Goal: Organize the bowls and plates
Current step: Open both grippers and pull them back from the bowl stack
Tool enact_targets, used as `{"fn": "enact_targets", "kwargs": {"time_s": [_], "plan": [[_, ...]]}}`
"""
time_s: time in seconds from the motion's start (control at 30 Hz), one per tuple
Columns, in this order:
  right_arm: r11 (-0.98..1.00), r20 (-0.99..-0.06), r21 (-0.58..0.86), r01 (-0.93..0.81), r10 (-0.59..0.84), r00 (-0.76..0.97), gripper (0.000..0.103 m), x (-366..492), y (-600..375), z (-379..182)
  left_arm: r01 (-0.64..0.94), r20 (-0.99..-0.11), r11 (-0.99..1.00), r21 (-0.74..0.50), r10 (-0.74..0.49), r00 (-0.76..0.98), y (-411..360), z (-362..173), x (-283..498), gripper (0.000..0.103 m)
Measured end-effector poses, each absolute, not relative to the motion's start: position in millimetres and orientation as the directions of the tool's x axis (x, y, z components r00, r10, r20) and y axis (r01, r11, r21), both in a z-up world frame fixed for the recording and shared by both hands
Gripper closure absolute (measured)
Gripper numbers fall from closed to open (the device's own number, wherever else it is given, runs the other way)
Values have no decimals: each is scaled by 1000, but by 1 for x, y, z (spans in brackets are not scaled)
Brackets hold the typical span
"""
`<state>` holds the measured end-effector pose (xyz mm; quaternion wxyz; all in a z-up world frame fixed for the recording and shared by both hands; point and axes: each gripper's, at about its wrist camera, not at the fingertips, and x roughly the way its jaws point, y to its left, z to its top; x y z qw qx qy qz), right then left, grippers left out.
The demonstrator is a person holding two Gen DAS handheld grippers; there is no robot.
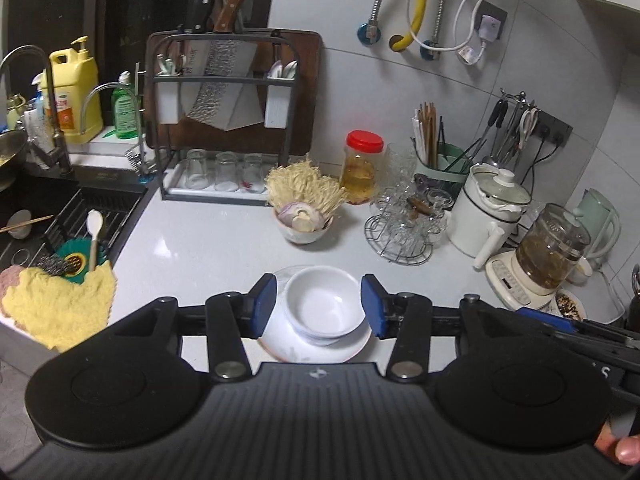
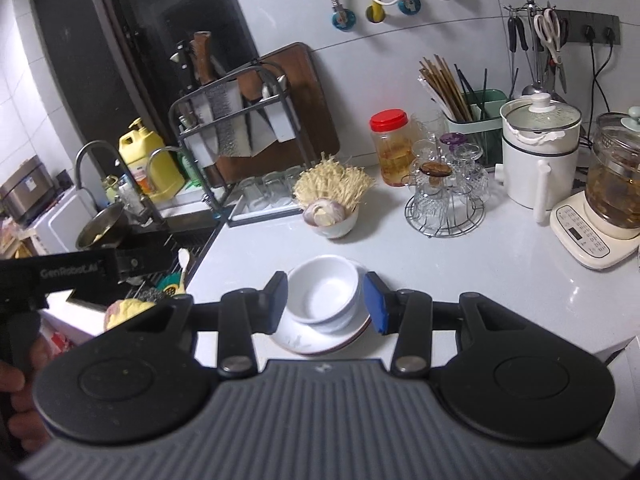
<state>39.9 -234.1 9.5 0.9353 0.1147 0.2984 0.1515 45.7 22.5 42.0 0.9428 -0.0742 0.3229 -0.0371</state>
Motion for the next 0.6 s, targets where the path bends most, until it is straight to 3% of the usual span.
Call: {"fn": "enact_targets", "kwargs": {"time_s": [0.27, 0.6], "plan": [[935, -526, 284, -210, 336, 781, 54, 10, -229, 4, 0, -632, 985, -174, -111, 767, 28, 30, 14, 46], [949, -533, 264, -169, 290, 795, 40, -10, -236, 4, -36, -634, 983, -180, -88, 768, 35, 29, -13, 20]]}}
